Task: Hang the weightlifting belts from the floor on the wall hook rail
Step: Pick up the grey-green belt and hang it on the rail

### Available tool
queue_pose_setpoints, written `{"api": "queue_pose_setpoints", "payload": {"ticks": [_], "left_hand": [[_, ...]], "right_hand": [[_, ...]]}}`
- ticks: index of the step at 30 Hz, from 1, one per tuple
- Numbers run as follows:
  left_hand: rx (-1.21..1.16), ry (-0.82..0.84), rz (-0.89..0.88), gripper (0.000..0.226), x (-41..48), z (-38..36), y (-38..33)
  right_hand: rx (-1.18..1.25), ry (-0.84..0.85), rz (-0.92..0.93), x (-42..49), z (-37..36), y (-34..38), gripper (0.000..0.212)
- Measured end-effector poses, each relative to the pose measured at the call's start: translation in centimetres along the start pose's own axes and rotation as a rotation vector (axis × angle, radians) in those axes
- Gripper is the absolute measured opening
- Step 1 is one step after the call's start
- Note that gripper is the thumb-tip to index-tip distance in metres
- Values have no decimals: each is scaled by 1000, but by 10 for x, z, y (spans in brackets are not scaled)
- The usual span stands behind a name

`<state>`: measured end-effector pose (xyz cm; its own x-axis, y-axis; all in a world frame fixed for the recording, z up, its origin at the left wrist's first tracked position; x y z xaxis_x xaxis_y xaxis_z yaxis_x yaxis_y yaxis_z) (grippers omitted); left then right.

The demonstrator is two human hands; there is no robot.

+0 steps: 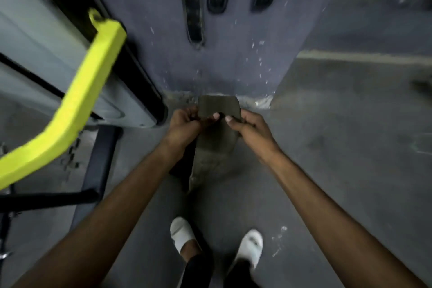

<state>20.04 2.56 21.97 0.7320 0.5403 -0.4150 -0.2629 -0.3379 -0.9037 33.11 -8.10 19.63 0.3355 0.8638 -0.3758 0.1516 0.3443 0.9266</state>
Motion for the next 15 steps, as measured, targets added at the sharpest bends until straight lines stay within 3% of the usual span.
{"api": "queue_pose_setpoints", "payload": {"ticks": [4, 9, 15], "left_hand": [[86, 12, -167, 20, -72, -17, -114], [148, -65, -323, 29, -172, -39, -236], [182, -98, -524, 29, -322, -67, -365]], "right_hand": [[-101, 57, 102, -79, 1, 105, 12], [-138, 60, 276, -174, -16, 233, 26], [-119, -77, 649, -309, -59, 374, 25]]}}
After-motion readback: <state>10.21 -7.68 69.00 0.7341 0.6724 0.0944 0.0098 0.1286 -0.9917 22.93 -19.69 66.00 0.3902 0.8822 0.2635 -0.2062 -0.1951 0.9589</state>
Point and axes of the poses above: each hand's wrist, its own x-axis towards the middle knuckle, its own z-axis out of the back of the hand, y = z × x, the point moved 2 cm from there along x, towards the middle knuckle, and after that the axes turned 10 degrees about y, right-handed, at the moved point
